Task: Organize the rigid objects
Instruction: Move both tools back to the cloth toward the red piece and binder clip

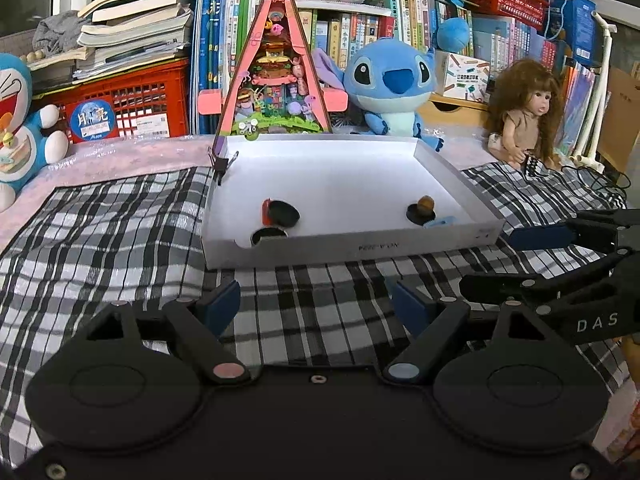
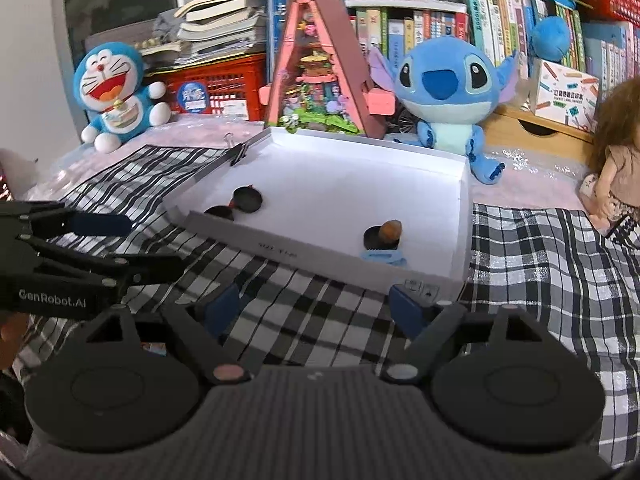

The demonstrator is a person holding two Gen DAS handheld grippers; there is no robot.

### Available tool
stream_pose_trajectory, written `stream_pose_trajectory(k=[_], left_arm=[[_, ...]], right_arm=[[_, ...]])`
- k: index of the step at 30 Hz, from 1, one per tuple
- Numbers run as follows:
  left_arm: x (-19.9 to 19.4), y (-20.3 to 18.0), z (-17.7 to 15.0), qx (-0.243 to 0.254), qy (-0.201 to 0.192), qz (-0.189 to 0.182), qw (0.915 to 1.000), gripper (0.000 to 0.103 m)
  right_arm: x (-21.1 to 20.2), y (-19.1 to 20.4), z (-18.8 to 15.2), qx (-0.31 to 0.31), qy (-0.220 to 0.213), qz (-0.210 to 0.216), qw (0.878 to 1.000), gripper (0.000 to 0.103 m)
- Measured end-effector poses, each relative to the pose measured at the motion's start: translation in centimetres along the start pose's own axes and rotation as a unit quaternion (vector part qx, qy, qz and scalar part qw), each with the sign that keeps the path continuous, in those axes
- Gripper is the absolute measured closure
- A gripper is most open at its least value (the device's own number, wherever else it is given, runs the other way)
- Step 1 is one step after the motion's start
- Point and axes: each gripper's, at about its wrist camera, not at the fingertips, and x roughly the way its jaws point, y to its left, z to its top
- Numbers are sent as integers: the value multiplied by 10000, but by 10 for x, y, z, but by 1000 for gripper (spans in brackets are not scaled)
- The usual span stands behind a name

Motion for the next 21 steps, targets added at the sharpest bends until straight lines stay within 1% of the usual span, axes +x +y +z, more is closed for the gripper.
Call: stream_pose_trajectory(k=[6,15,21], left_arm=[[-8,0,-14,-20,5,-15,10000,21],[-13,0,-33,-114,133,-35,9998,21],[-18,0,-43,-158,164,-62,9997,21]], right_arm=[[-7,8,-13,-219,-21,13,9998,12],[-11,16,-35,-386,22,63,9992,11],[-15,20,-44,-497,4,101,9987,10]])
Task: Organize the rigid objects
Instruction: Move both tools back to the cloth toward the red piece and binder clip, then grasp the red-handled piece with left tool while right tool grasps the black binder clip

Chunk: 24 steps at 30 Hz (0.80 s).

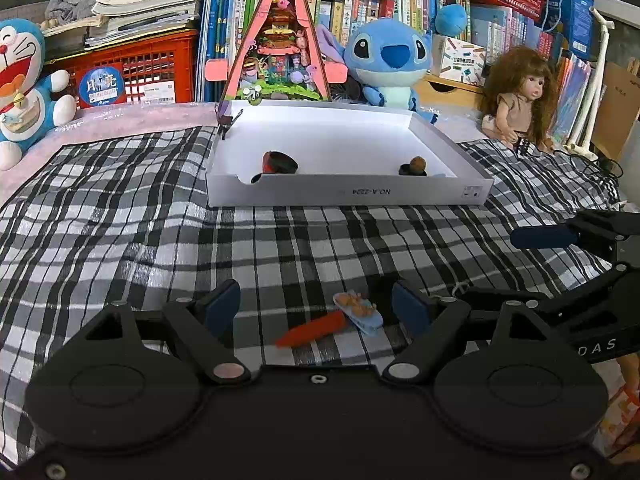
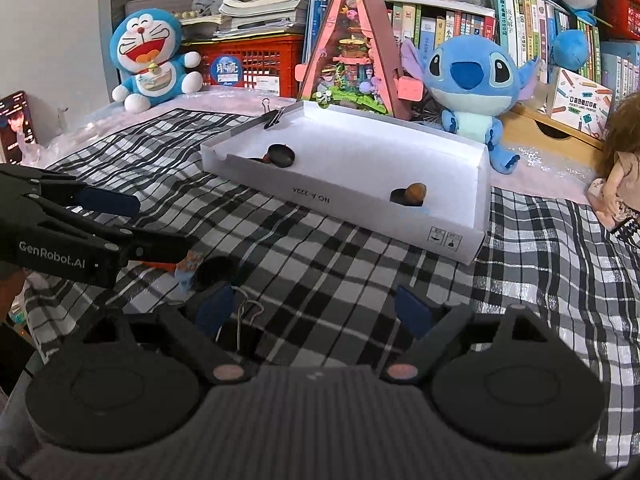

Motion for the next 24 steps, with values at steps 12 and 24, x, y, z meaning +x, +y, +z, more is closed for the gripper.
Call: stream_pose_trajectory(k=[12,24], left_arm=[[-4,-3,-18,4,118,-50,9999,21],[-3,7,-26,-28,154,326,9993,58]], right_arm=[[-1,4,-15,-12,89,36,10000,10],[4,15,-23,-52,117,72,9999,10]])
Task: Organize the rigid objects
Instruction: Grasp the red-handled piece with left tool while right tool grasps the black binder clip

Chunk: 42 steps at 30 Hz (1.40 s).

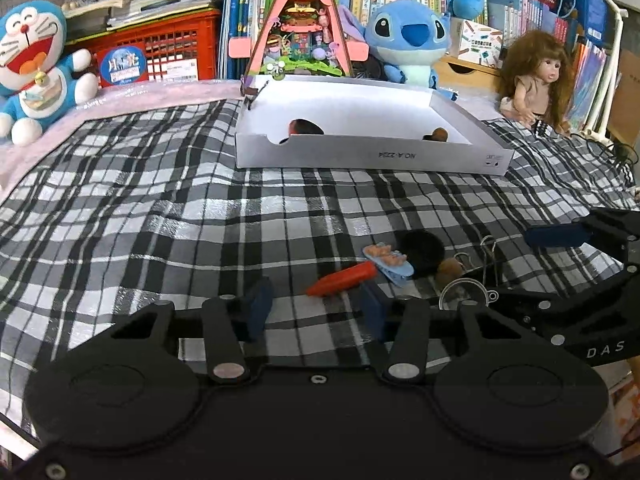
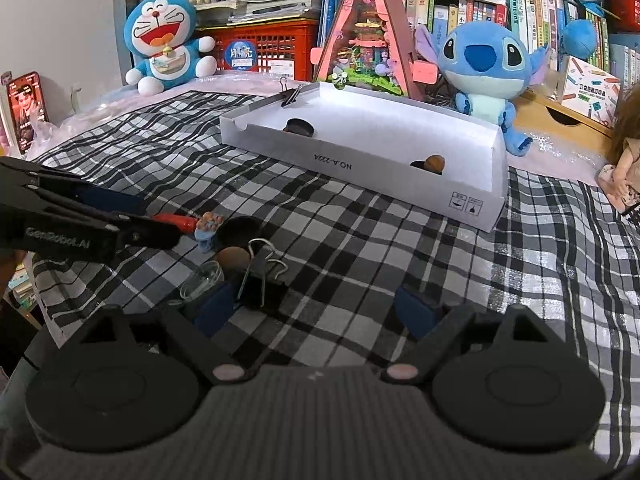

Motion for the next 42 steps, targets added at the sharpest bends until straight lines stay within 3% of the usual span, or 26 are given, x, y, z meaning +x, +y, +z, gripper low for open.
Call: stream_pose_trajectory(k=[6,15,24,29,35,38,42], left_arm=[[3,-2,0,91,-57,150,9998,62],[6,8,3,-150,-97,617,9979,62],[1,-9,2,162,-328,403,9985,47],[7,-21,2,227,-293,397,9985,46],[11,-22,-6,-248,-344,469,9980,51],[13,-26,-7,-197,-420,508,9976,61],[13,-28,-8,-184,-449,422,9979,61]], right_arm=[[3,11,-1,-35,-99,-45,9999,10],[0,19,-3,21,-312,-222,9993,16],[1,2,-8,457,-321,-759,9955,17],[1,-5,-10,655,-349,-733,9946,18],[-2,0,-9,654,-499,-627,9946,27],[0,3,-7,622,-510,-595,9950,32],[3,4,-5,557,-455,-511,9961,51]])
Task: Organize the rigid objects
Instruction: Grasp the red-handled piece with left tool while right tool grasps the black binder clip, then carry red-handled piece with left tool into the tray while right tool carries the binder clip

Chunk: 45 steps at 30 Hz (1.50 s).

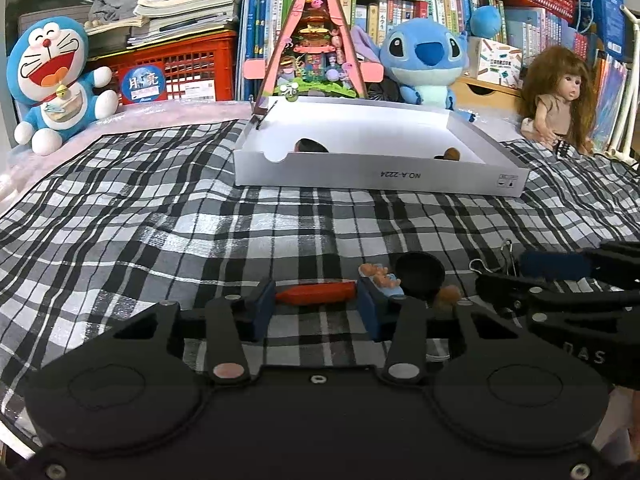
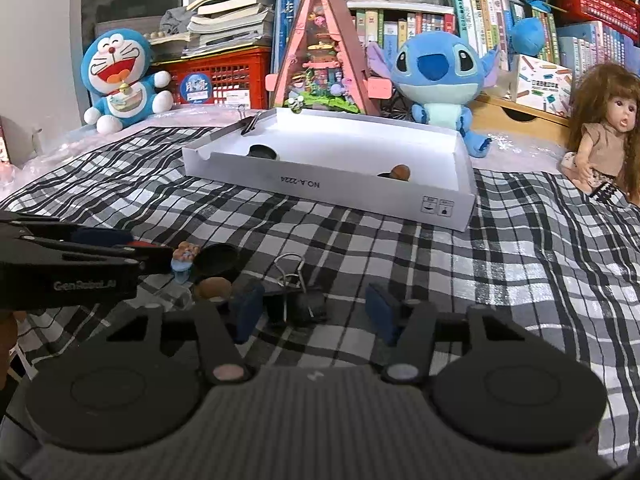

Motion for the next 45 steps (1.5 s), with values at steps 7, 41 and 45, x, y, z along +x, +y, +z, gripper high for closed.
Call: stream_pose_trajectory(k=[7,41,45], left_arm=[[-3,-2,6,3,-14,-130,9999,62],[112,17,191,-410,113,-391,9983,62],[130,16,188,-388,225,-303,9985,62]], right_arm=[[0,0,3,54,16,81,10000,66],[74,-94,155,1485,171,-113,9887,66],[91,-95,156,1570,313,-167,9870,66]])
